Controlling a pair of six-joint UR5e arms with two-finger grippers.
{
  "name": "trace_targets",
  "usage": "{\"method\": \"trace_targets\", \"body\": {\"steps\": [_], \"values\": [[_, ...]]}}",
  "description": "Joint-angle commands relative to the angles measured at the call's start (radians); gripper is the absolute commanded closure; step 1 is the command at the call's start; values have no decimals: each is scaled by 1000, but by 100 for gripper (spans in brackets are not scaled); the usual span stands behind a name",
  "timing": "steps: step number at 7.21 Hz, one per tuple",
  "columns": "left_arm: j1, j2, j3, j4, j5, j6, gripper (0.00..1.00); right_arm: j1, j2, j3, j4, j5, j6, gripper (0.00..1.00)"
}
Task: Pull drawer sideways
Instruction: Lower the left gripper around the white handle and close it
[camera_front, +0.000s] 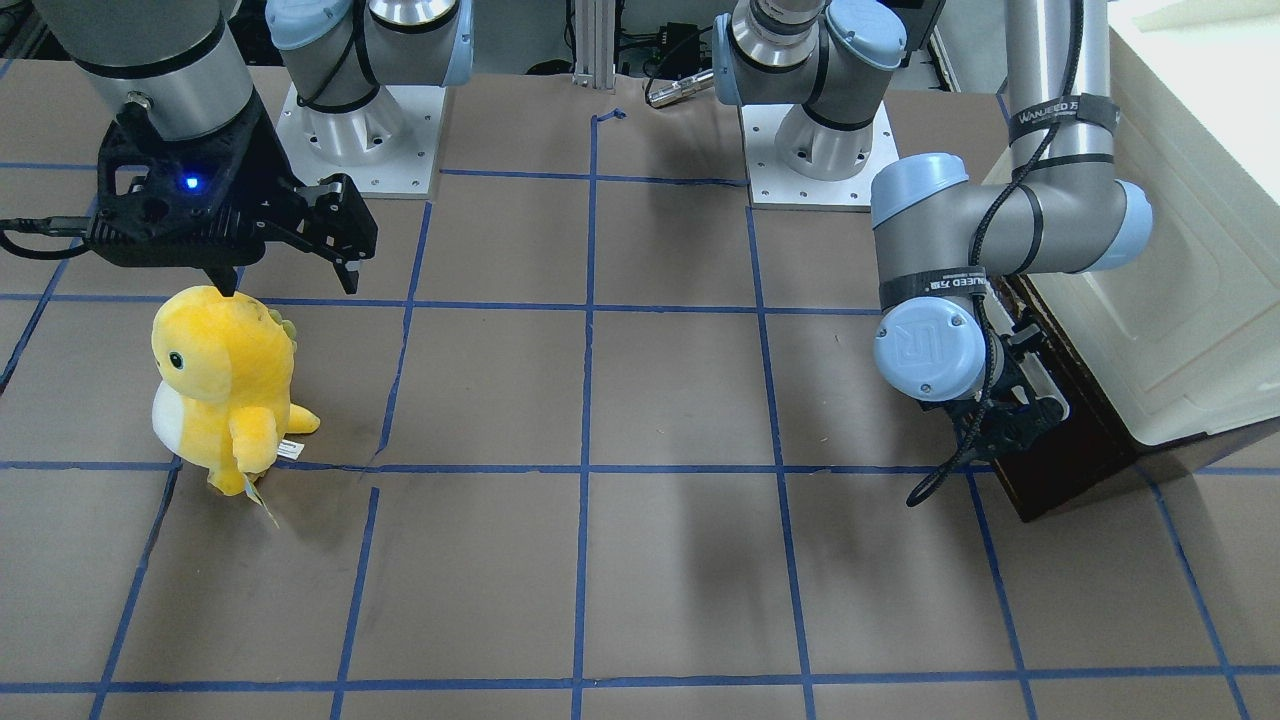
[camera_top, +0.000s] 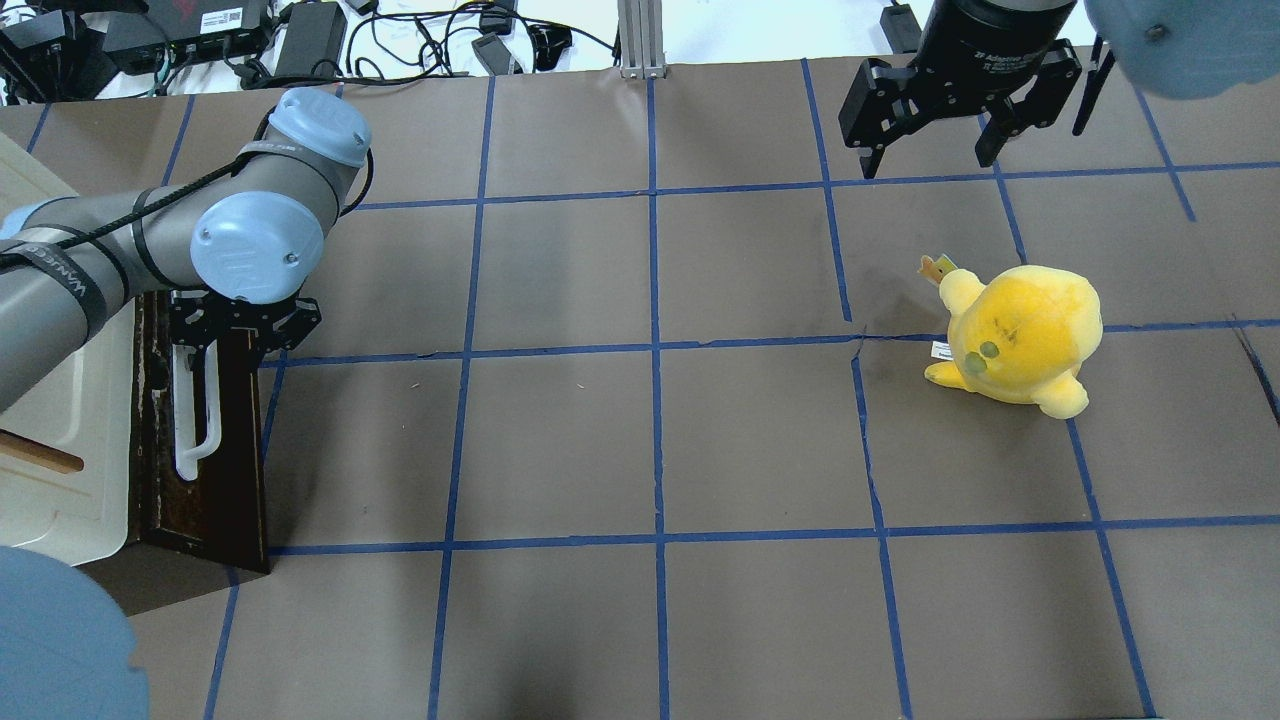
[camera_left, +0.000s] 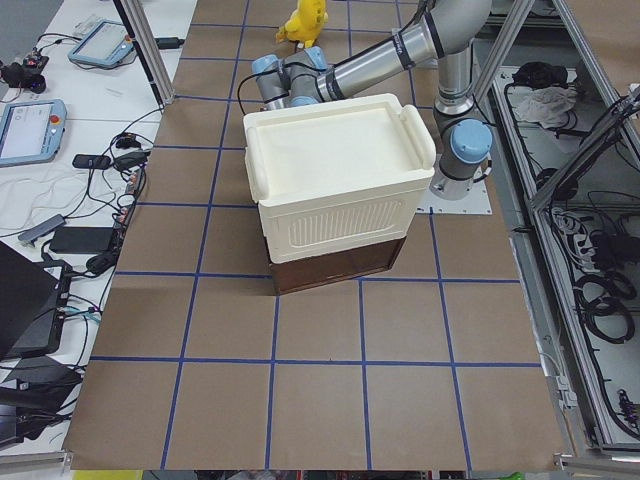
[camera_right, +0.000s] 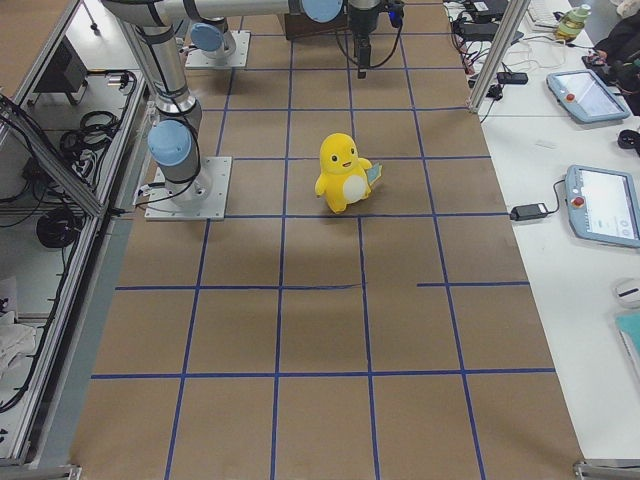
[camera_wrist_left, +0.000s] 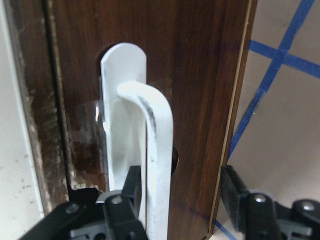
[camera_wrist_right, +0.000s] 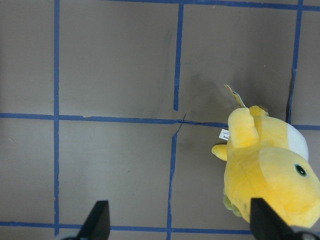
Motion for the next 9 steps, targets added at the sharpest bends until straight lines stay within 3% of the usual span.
{"method": "trace_targets", "body": {"steps": [1, 5, 6, 9], "values": [[2, 1, 0, 0, 2, 3, 51, 0, 0, 0, 0, -1, -2, 0], [2, 14, 0, -3, 2, 9, 55, 0, 0, 0, 0, 1, 0, 0], [2, 14, 0, -5, 3, 12, 60, 0, 0, 0, 0, 1, 0, 0], [0, 18, 2, -5, 2, 12, 100, 0, 0, 0, 0, -1, 0, 0]]}}
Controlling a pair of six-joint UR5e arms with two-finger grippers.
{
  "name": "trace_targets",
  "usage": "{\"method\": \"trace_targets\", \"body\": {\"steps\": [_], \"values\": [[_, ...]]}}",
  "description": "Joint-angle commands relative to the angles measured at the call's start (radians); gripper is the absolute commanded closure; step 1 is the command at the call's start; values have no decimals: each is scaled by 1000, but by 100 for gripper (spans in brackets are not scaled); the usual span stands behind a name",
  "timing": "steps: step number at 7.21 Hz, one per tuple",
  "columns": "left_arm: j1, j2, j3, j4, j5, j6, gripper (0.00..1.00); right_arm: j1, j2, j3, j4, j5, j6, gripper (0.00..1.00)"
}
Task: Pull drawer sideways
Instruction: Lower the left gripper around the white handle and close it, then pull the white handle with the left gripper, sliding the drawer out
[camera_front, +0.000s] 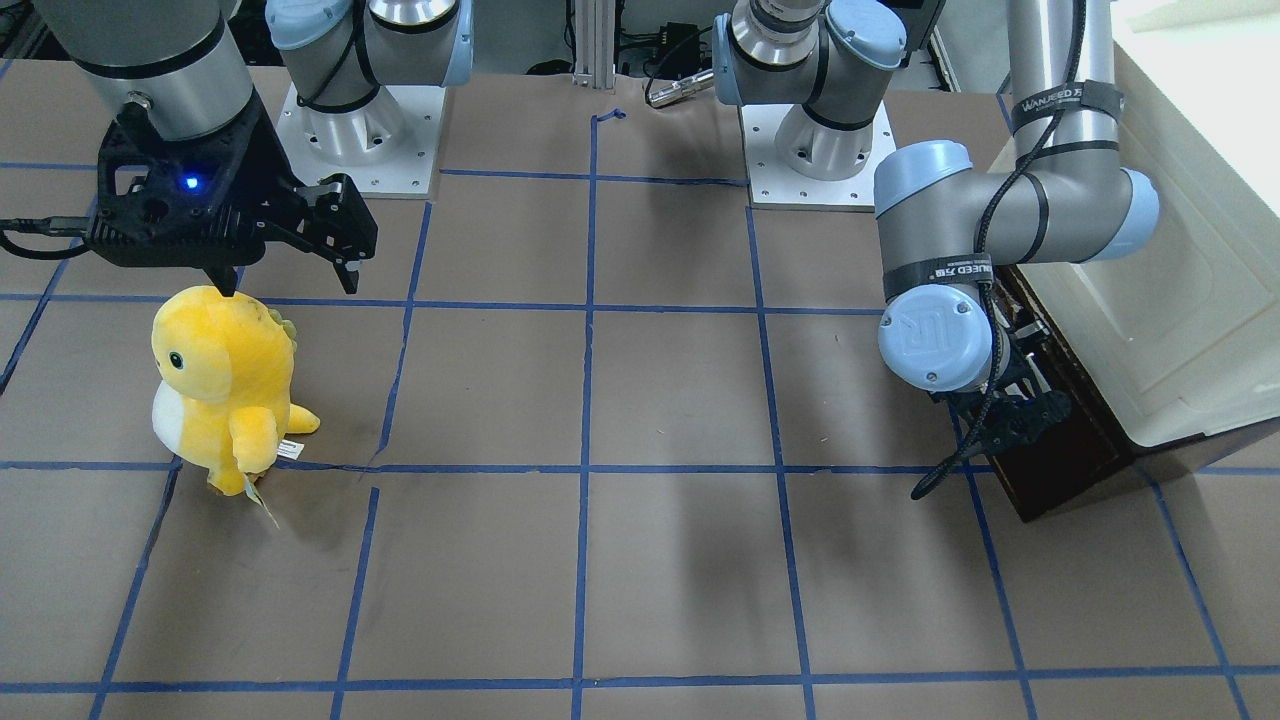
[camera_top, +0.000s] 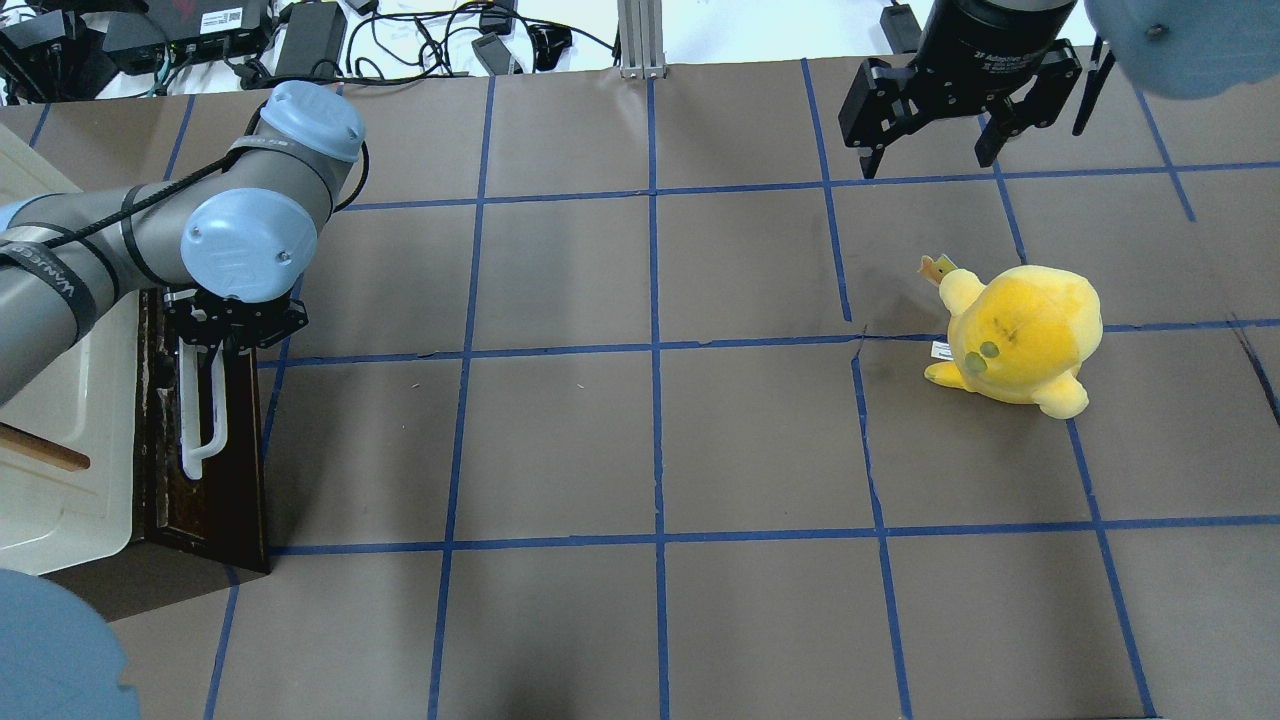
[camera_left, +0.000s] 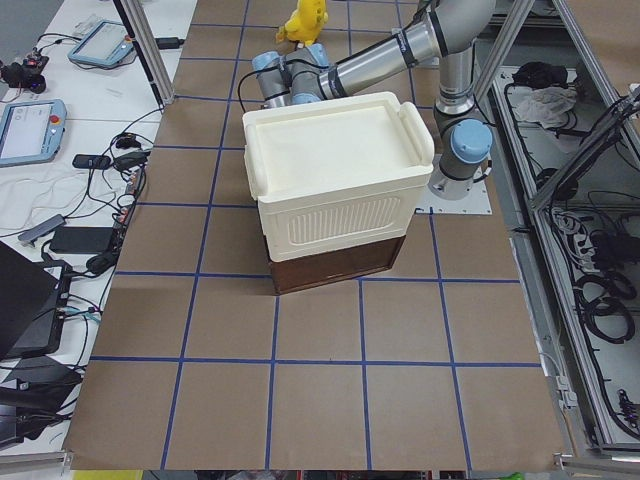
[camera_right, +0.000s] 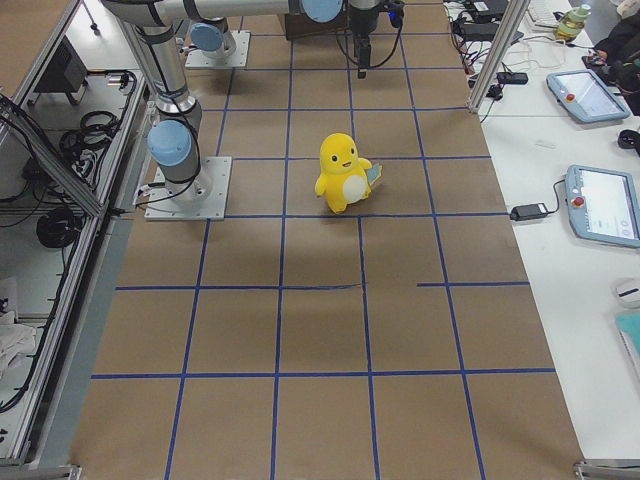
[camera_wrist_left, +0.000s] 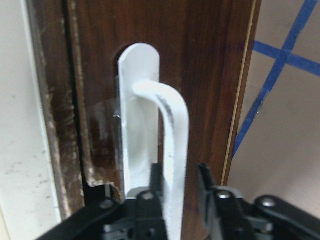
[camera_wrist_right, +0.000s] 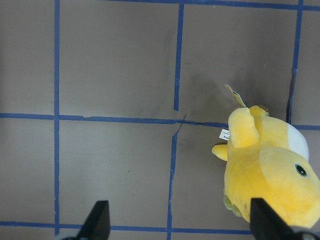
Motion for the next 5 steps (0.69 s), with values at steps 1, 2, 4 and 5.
{"method": "trace_targets", "body": {"steps": [1, 2, 4, 5], "values": [[-2, 1, 1, 0, 0, -1, 100, 0, 0, 0, 0, -1, 0, 0], [-4, 3, 3, -3, 0, -4, 100, 0, 0, 0, 0, 1, 0, 0], [-11, 0, 10, -3, 0, -7, 100, 0, 0, 0, 0, 1, 0, 0], [-11, -2, 12, -3, -3, -7, 100, 0, 0, 0, 0, 1, 0, 0]]}}
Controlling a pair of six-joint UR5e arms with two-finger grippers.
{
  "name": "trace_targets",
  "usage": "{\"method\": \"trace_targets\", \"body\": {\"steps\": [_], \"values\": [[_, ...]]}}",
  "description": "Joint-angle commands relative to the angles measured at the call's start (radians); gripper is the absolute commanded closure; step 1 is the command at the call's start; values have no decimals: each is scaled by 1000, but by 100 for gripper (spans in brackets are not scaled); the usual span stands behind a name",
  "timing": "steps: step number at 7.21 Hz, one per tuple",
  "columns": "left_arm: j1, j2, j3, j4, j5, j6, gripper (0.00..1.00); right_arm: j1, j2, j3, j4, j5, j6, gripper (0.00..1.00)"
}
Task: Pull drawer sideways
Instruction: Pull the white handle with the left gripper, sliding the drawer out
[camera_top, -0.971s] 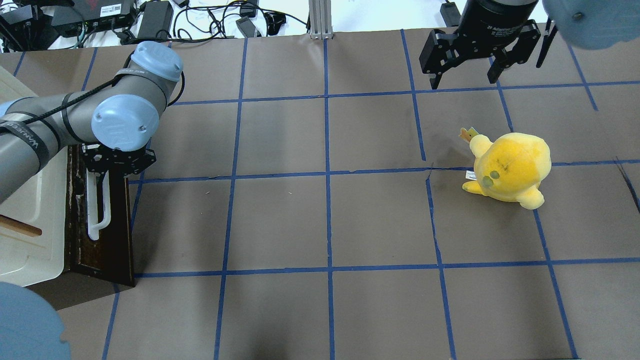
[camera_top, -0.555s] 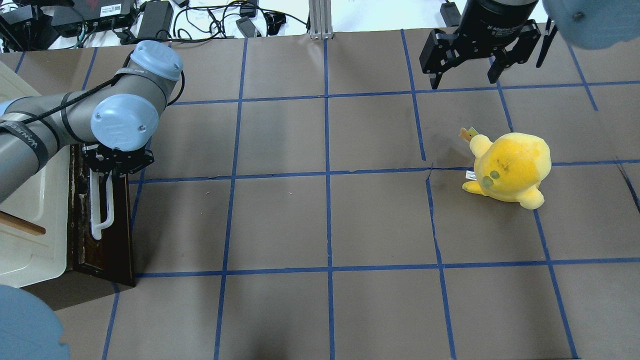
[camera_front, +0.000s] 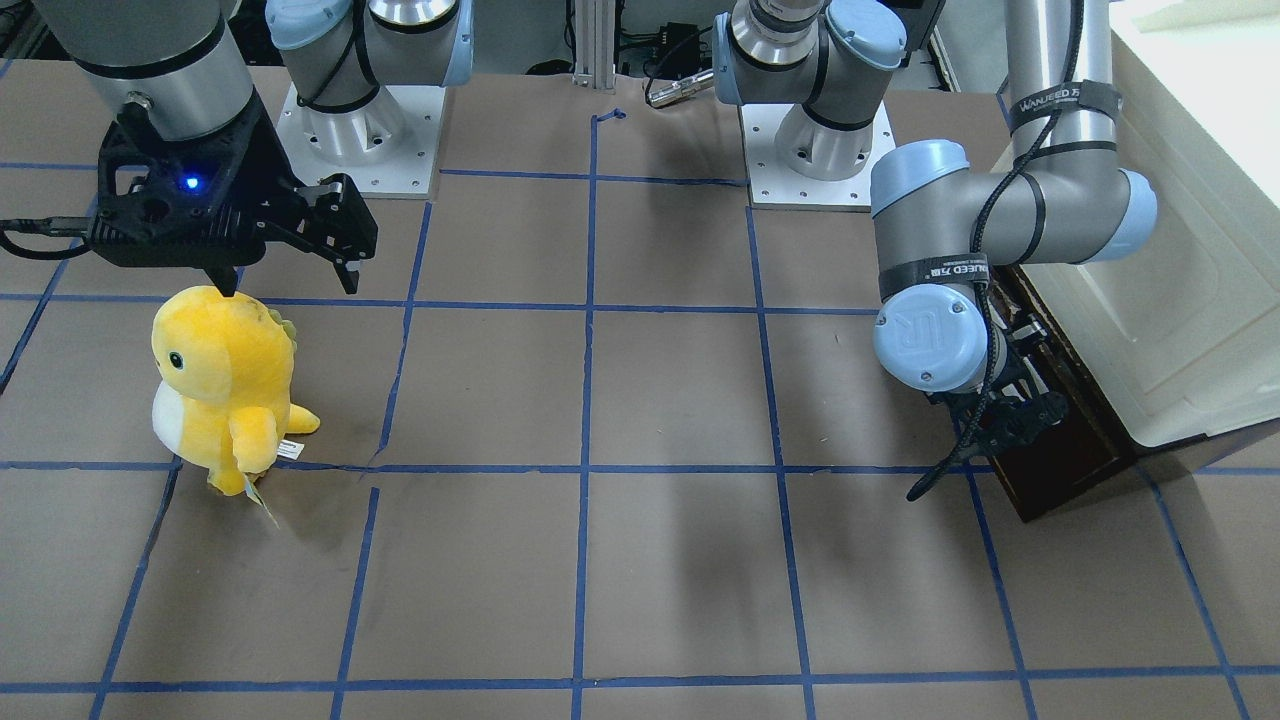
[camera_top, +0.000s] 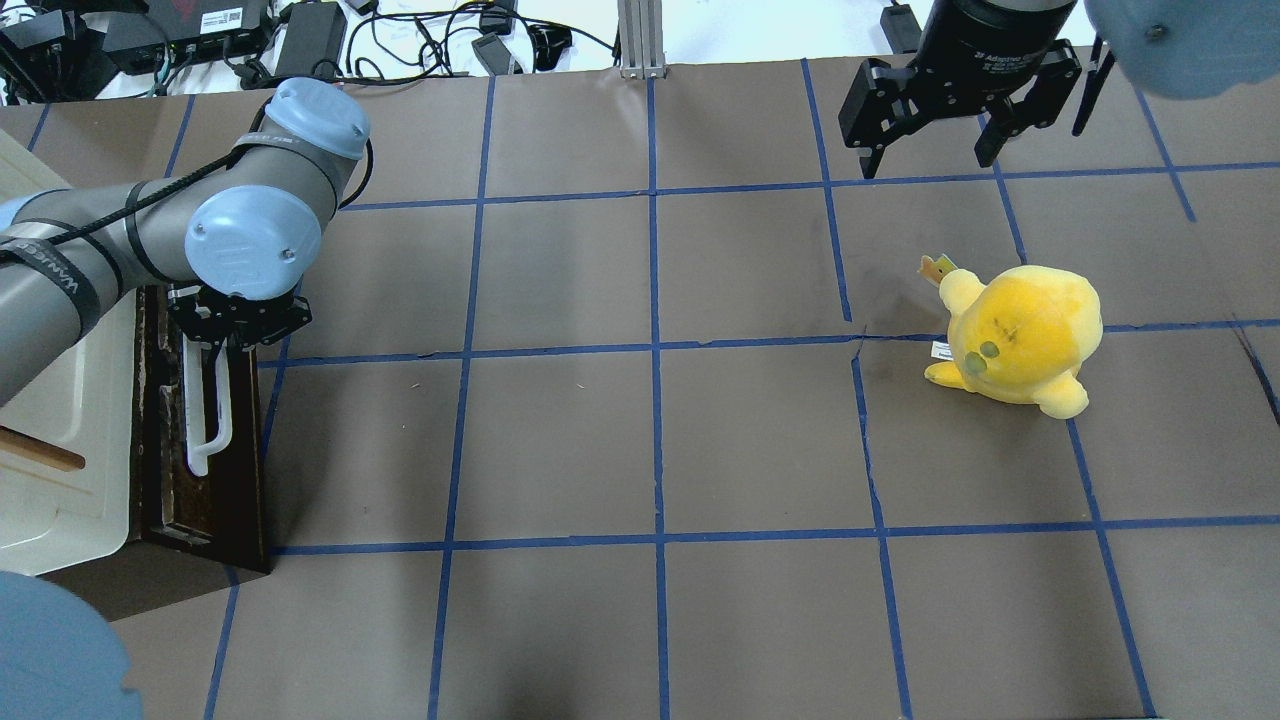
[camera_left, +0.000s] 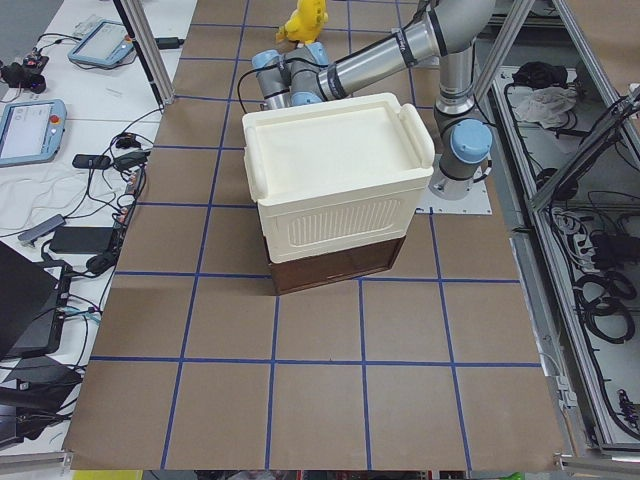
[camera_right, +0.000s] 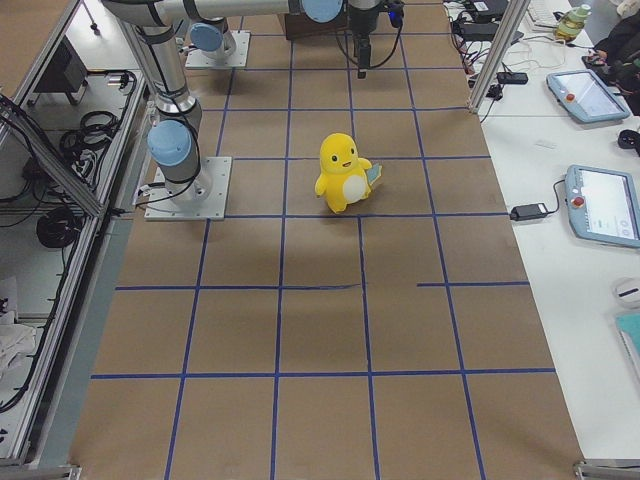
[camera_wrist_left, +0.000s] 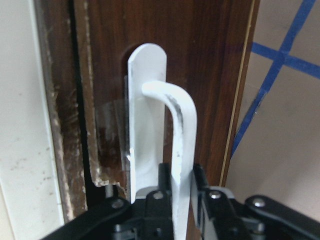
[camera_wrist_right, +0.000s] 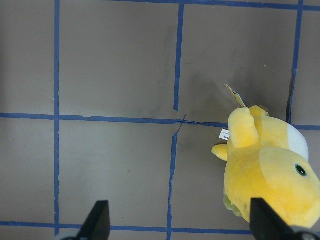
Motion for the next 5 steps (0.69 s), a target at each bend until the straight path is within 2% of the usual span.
{"method": "trace_targets", "body": {"steps": [1, 5], "values": [[-4, -1, 3, 0, -7, 0, 100, 0, 0, 0, 0, -1, 0, 0], [-22, -7, 6, 0, -10, -5, 100, 0, 0, 0, 0, 0, 0, 0]]}}
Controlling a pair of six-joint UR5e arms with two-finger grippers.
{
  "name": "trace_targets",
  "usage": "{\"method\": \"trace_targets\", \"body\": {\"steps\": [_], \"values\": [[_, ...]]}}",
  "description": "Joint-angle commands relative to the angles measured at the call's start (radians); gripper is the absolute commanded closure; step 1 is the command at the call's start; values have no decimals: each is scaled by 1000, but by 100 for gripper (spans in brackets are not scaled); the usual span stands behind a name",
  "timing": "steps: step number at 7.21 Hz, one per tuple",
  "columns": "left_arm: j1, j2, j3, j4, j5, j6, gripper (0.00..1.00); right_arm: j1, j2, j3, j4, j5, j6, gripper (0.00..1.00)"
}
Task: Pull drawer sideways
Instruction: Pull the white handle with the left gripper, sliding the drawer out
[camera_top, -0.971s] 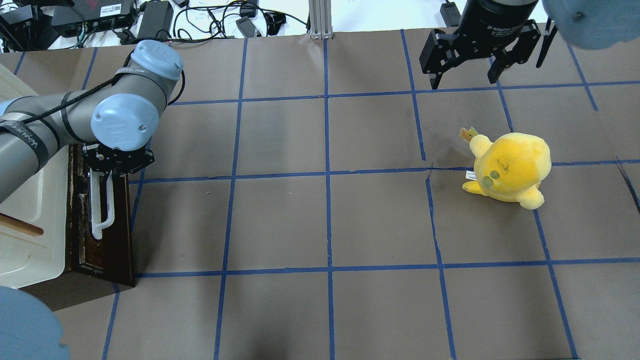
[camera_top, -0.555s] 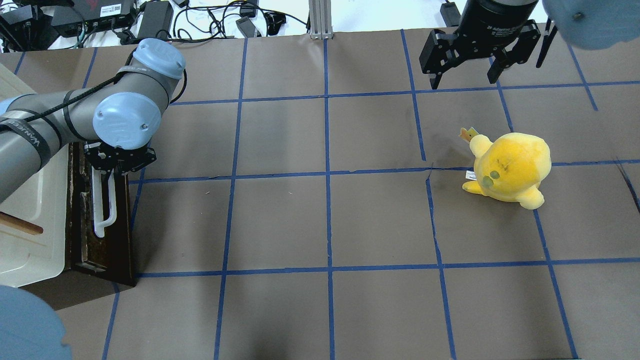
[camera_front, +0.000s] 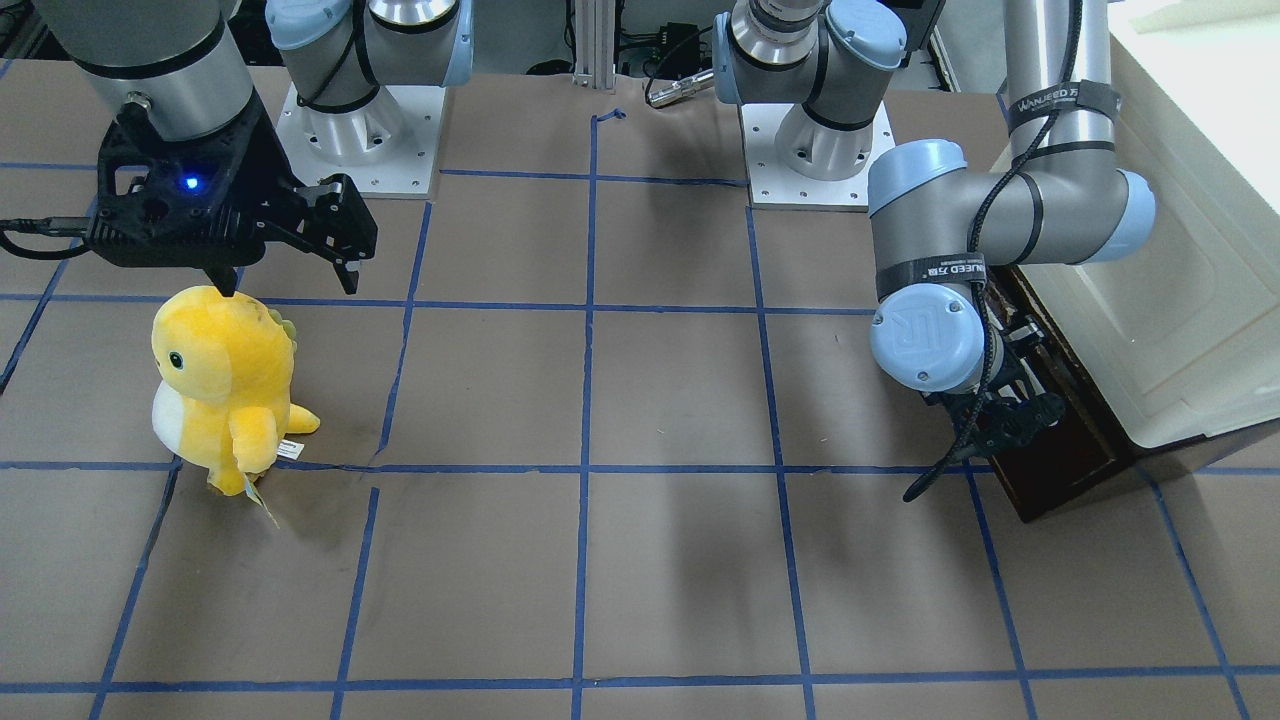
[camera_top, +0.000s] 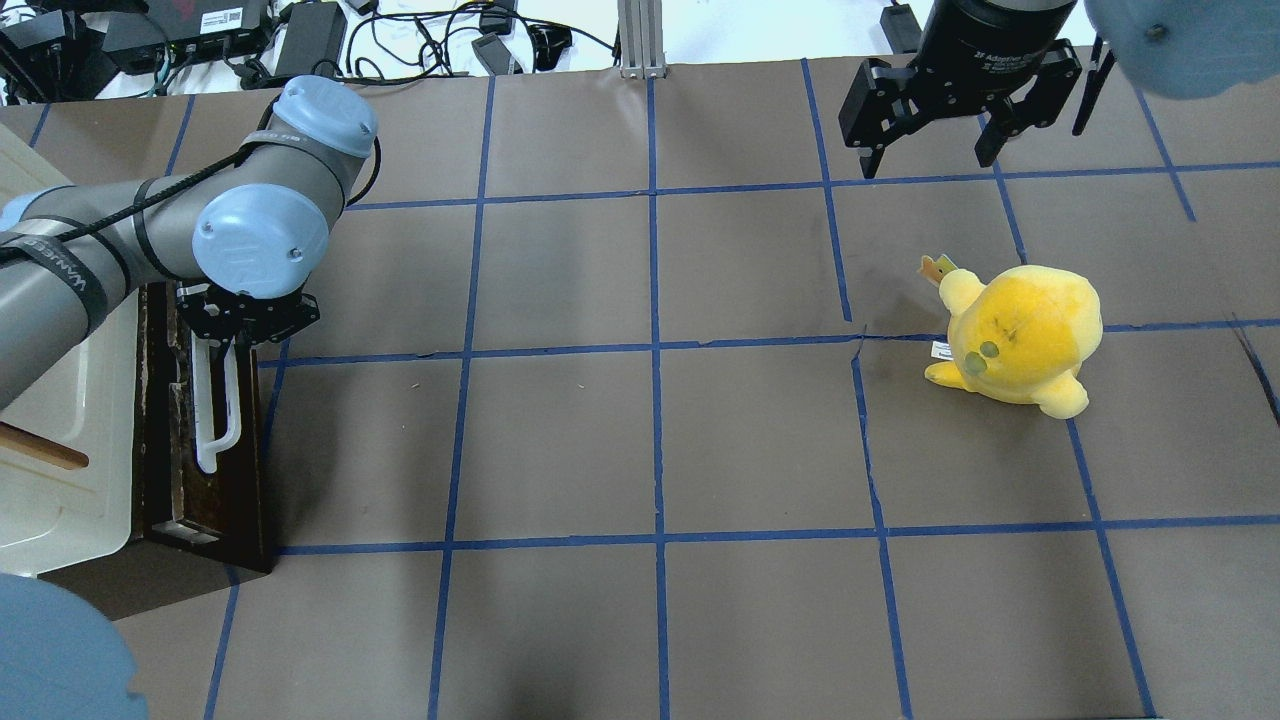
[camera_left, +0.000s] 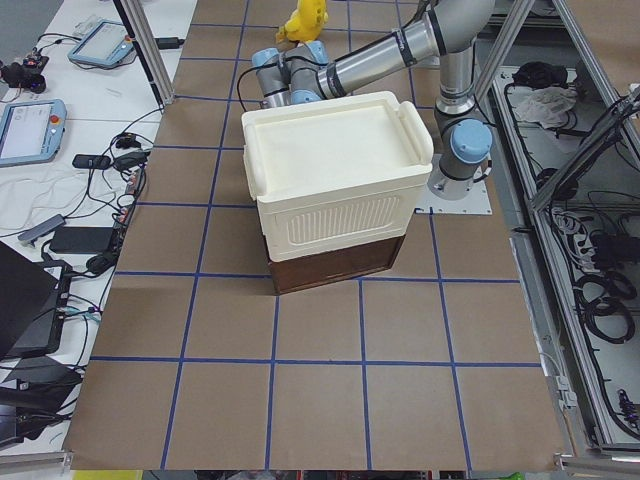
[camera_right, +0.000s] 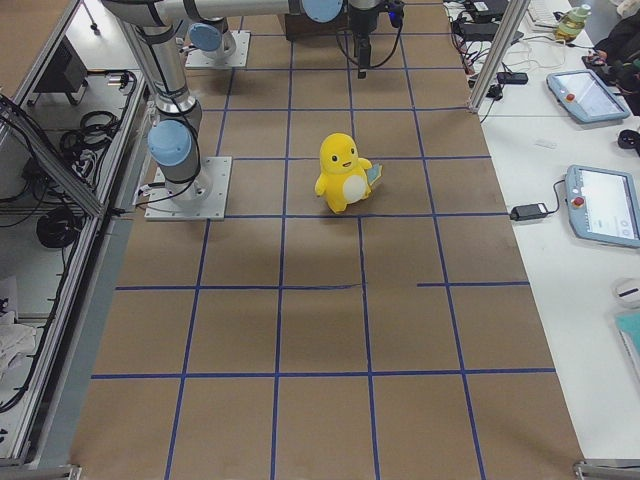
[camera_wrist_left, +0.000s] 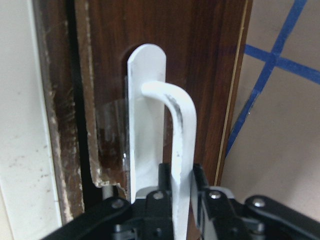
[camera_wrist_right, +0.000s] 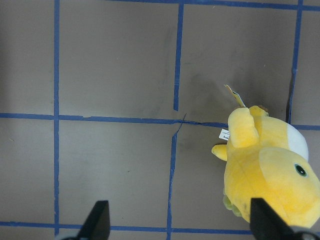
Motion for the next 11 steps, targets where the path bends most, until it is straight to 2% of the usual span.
{"method": "trace_targets", "body": {"steps": [1, 11], "values": [[-10, -5, 1, 0, 0, -9, 100, 0, 0, 0, 0, 1, -2, 0], [-56, 2, 9, -6, -10, -38, 100, 0, 0, 0, 0, -1, 0, 0]]}}
